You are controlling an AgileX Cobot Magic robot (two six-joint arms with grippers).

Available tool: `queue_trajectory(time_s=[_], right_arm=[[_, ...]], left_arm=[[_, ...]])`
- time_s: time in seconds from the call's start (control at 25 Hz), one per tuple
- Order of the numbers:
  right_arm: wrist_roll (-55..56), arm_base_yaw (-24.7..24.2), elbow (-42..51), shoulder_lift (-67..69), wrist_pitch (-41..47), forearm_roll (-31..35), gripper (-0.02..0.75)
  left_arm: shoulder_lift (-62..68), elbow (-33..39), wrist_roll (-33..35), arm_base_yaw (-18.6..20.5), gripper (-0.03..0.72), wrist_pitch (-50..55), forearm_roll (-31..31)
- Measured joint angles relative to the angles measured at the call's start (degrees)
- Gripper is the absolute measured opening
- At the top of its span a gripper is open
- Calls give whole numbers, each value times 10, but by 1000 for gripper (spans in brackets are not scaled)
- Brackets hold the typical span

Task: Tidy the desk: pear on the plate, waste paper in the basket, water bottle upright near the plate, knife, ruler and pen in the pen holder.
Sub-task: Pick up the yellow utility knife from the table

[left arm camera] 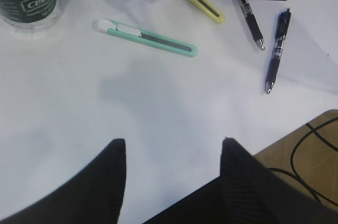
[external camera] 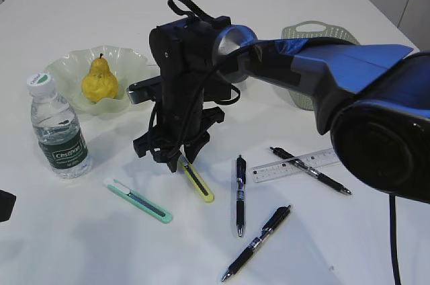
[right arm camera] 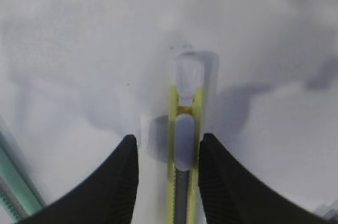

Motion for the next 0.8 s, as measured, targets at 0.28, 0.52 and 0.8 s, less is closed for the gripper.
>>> queue_trajectory(time_s=[0.28, 0.52, 0.8], right_arm=[[-1, 0, 1, 0, 0, 0, 319], [-1, 0, 1, 14, 0, 0, 319], [-3, 0, 1, 14, 0, 0, 302]], left_arm=[[0, 0, 0, 0, 401, 0, 0], [0, 0, 0, 0, 402, 1, 0], [0, 0, 0, 0, 402, 2, 0]])
